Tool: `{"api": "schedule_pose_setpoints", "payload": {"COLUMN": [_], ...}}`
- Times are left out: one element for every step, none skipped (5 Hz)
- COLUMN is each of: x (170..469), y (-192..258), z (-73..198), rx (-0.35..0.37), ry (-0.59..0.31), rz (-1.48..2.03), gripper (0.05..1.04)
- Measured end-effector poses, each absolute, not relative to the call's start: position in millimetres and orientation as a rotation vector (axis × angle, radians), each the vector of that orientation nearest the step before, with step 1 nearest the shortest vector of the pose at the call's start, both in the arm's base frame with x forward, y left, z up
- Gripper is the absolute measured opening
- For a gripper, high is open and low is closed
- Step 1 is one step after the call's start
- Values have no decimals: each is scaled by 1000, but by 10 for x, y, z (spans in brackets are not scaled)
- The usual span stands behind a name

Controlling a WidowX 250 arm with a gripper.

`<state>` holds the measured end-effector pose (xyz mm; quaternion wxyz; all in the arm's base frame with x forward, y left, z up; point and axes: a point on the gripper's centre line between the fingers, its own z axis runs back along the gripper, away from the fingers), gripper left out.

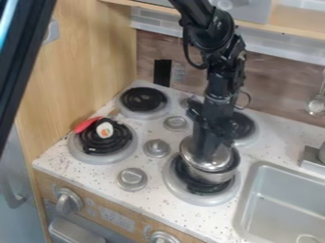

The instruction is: Lift the lid of the silver stove and move it green to the right

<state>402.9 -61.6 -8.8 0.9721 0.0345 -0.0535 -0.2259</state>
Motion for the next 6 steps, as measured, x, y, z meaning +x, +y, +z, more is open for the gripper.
{"api": "schedule_pose_setpoints", "payload": {"x": [4184, 4495, 4698, 4836, 4832, 4749], "y": [-509, -151, 201, 413, 515, 667], "z": [127, 515, 378, 140, 72, -60], "rx": [21, 32, 41, 84, 134, 165], "ry": [-116, -182, -144, -112, -108, -76], "rz": [-393, -282, -180, -130, -117, -78], "gripper": [238, 238, 238, 238, 238, 238]}}
